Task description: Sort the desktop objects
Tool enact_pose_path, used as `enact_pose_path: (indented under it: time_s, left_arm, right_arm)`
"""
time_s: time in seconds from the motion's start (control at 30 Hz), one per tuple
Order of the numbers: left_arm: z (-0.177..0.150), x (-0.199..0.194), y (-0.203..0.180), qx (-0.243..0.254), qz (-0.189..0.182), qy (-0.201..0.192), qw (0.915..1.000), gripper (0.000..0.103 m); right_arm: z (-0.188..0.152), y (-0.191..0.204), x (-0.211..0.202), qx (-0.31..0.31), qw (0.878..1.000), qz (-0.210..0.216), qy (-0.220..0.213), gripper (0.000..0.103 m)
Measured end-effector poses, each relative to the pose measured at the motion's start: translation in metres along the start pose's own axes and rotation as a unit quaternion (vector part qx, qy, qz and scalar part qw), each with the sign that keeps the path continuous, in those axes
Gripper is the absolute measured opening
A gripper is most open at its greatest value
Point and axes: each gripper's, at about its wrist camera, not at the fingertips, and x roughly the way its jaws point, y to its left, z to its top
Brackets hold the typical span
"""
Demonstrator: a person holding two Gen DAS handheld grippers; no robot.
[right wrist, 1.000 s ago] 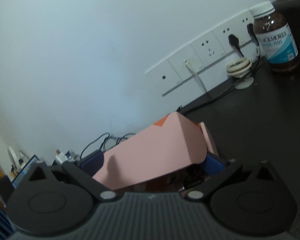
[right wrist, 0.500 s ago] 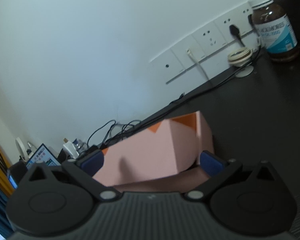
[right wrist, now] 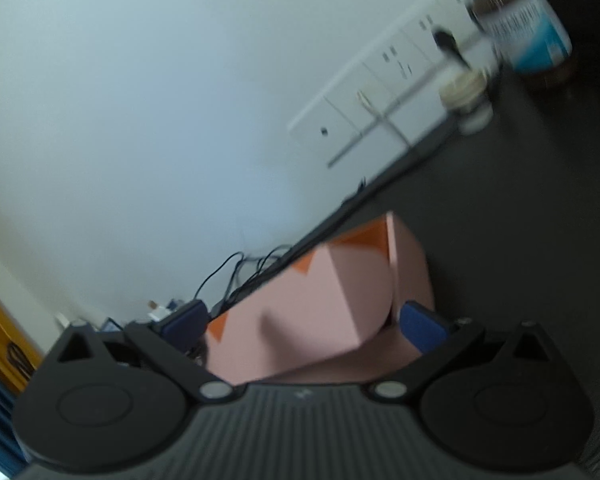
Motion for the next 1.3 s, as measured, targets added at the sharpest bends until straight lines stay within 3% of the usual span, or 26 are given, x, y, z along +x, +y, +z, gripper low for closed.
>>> enact_pose_path:
  time_s: [0.13,0.3,0.47,0.8,0.93,1.0,1.07,1.2,1.3]
  left_arm:
    - [0.001,0.004,0.004,-0.016,-0.018,0.013,0.9996,0.103]
    - [0.002,0.007,0.011,-0.04,-0.047,0.025,0.9978,0.103]
    - [0.0,0.007,0.011,-0.044,-0.054,0.025,0.9972,0.103]
    - [-0.002,0.006,0.003,-0.016,-0.04,0.024,0.9988,0.103]
    - [-0.001,0.005,0.004,-0.017,-0.043,0.028,0.9985,0.103]
    - [0.0,0.007,0.005,-0.019,-0.048,0.03,0.9982,0.103]
    - [0.0,0.01,0.008,-0.025,-0.054,0.037,0.9976,0.103]
    - [0.0,0.016,0.015,-0.048,-0.076,0.059,0.9942,0.103]
    - [0.002,0.02,0.025,-0.067,-0.063,0.064,0.9937,0.103]
  right_arm:
    - [-0.005,-0.002,-0.002,0.032,0.999,0.029,0.0,0.102]
    - [0.0,0.023,-0.017,-0.023,0.998,0.032,-0.04,0.102]
    - [-0.001,0.032,-0.018,-0.057,0.997,0.008,-0.051,0.102]
    - [-0.005,0.014,-0.007,-0.034,0.999,-0.026,-0.032,0.102]
    - [-0.007,0.026,-0.009,-0.082,0.994,-0.06,-0.037,0.102]
    - [-0.009,0.042,-0.006,-0.147,0.983,-0.1,-0.056,0.102]
    - [-0.011,0.059,0.0,-0.22,0.963,-0.137,-0.078,0.102]
    - [-0.013,0.08,0.029,-0.349,0.906,-0.217,-0.103,0.102]
    - [-0.012,0.078,0.054,-0.379,0.889,-0.244,-0.086,0.102]
